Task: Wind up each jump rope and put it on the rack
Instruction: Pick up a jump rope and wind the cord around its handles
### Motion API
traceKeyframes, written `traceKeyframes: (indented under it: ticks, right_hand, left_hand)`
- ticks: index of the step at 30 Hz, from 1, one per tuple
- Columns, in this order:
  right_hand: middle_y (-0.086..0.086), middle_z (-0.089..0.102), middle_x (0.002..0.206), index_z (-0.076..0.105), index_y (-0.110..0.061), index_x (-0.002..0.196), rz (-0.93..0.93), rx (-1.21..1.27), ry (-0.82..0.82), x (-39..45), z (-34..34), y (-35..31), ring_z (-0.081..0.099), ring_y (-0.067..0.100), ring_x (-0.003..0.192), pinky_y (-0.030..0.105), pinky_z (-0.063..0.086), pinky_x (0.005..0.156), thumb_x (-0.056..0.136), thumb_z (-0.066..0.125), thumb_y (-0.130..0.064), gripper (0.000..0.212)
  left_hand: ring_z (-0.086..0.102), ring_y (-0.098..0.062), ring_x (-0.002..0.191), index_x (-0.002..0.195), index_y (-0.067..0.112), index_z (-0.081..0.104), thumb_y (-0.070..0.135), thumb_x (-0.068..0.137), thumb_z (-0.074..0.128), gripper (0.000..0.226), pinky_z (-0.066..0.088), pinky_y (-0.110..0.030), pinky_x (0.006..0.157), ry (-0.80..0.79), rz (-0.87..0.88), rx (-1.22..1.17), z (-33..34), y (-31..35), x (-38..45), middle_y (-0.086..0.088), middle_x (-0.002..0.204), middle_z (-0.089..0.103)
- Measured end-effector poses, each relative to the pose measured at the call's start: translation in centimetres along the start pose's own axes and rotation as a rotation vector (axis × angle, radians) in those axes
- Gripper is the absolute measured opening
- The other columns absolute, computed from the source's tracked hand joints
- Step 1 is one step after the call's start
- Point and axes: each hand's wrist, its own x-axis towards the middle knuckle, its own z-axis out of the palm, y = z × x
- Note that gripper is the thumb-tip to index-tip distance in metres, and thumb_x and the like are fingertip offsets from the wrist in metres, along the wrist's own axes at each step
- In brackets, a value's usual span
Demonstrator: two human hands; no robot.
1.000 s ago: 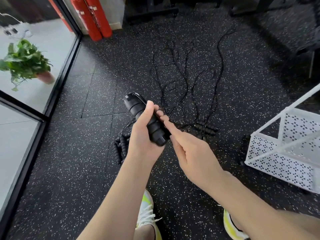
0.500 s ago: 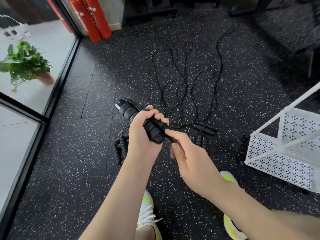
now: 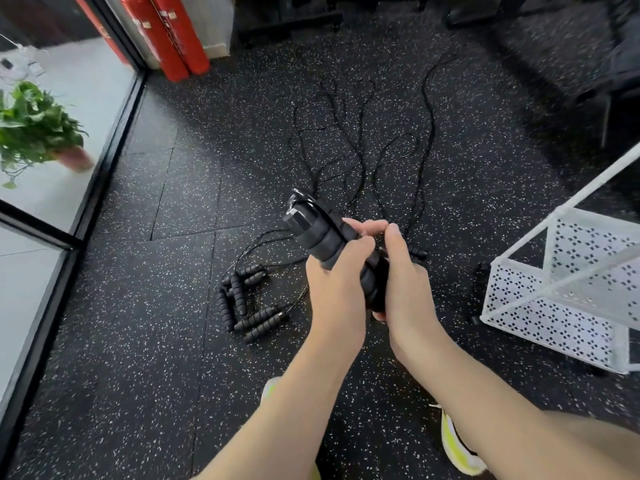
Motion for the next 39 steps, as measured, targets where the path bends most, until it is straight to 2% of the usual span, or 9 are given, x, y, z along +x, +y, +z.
traceKeyframes:
  ticks: [6,13,16,21,24,26,29,34,39]
  right_hand:
    - [0.005,0.062,0.073,0.061,0.003,0.078,-0.077,-0.1,0.123,0.9,-0.5,-0.1,0.056,0.02,0.073,0.045,0.045,0.064,0.078,0.051,-0.049,0.053]
    - [-0.01,0.025,0.038,0.028,-0.02,0.046,-0.418,-0.603,0.303,1.6,-2.9,-3.1,0.027,0.01,0.039,0.024,0.021,0.042,0.102,0.047,-0.031,0.06]
    - [-0.006,0.028,0.038,0.027,-0.02,0.046,-0.542,-0.887,0.376,2.8,-4.2,-2.8,0.032,0.012,0.043,0.027,0.027,0.047,0.104,0.041,-0.034,0.062]
    - [-0.001,0.04,0.049,0.041,-0.018,0.051,-0.609,-1.242,0.369,3.2,-4.5,-1.1,0.042,0.031,0.055,0.033,0.026,0.055,0.104,0.036,-0.042,0.057]
    - [0.001,0.043,0.053,0.047,-0.016,0.055,-0.615,-1.308,0.309,2.9,-3.8,-0.5,0.043,0.031,0.058,0.032,0.028,0.055,0.103,0.039,-0.045,0.056]
    - [0.0,0.041,0.051,0.041,-0.015,0.052,-0.599,-1.293,0.256,2.7,-3.5,-0.4,0.042,0.026,0.054,0.031,0.024,0.049,0.102,0.041,-0.046,0.059]
    - [-0.001,0.044,0.049,0.042,-0.016,0.049,-0.547,-1.261,0.207,2.4,-3.3,-0.7,0.038,0.014,0.051,0.027,0.022,0.046,0.102,0.042,-0.047,0.062]
    - [-0.002,0.05,0.055,0.048,-0.018,0.05,-0.417,-1.234,0.185,2.2,-3.2,-0.8,0.04,0.01,0.056,0.027,0.026,0.049,0.1,0.042,-0.054,0.062]
    - [-0.013,0.041,0.043,0.048,-0.025,0.045,-0.294,-0.873,-0.123,1.8,-4.4,-3.9,0.045,0.012,0.045,0.027,0.037,0.052,0.092,0.052,-0.068,0.064]
  left_hand:
    - [0.068,-0.023,0.101,0.092,0.02,0.067,0.011,0.083,0.066,0.013,0.052,-0.052,0.099,-0.09,-0.045,-0.082,0.4,-0.8,-0.3,-0.009,0.12,0.074]
    - [0.069,-0.012,0.109,0.118,0.025,0.065,0.031,0.08,0.084,0.042,0.053,-0.038,0.097,-0.06,-0.015,0.124,-1.5,0.1,0.9,0.003,0.114,0.072]
    - [0.055,0.004,0.124,0.146,0.04,0.036,0.035,0.072,0.092,0.093,0.043,-0.027,0.107,0.05,0.136,0.509,-3.4,1.1,1.2,0.017,0.138,0.056]
    - [0.031,-0.01,0.147,0.151,0.037,0.037,0.059,0.062,0.087,0.105,0.015,-0.048,0.123,-0.334,0.524,1.479,-5.4,-0.6,0.8,0.013,0.155,0.041]
    - [0.053,-0.021,0.127,0.144,0.03,0.045,0.042,0.071,0.084,0.083,0.029,-0.051,0.113,-0.351,0.559,1.759,-6.3,-2.2,0.7,0.008,0.133,0.059]
    - [0.061,-0.025,0.098,0.123,0.025,0.055,0.025,0.072,0.076,0.055,0.04,-0.041,0.089,-0.288,0.604,1.769,-6.9,-2.5,1.1,0.007,0.104,0.062]
    - [0.056,-0.026,0.077,0.1,0.02,0.05,0.018,0.063,0.076,0.046,0.032,-0.034,0.067,-0.278,0.604,1.764,-7.0,-2.6,1.3,0.005,0.084,0.054]
    - [0.055,-0.024,0.077,0.098,0.021,0.046,0.02,0.064,0.075,0.045,0.03,-0.032,0.065,-0.342,0.585,1.75,-7.0,-2.8,1.2,0.007,0.084,0.051]
    - [0.046,-0.022,0.076,0.092,0.027,0.034,0.019,0.072,0.066,0.039,0.029,-0.034,0.065,-0.299,0.507,1.722,-7.2,-0.8,1.8,0.011,0.083,0.045]
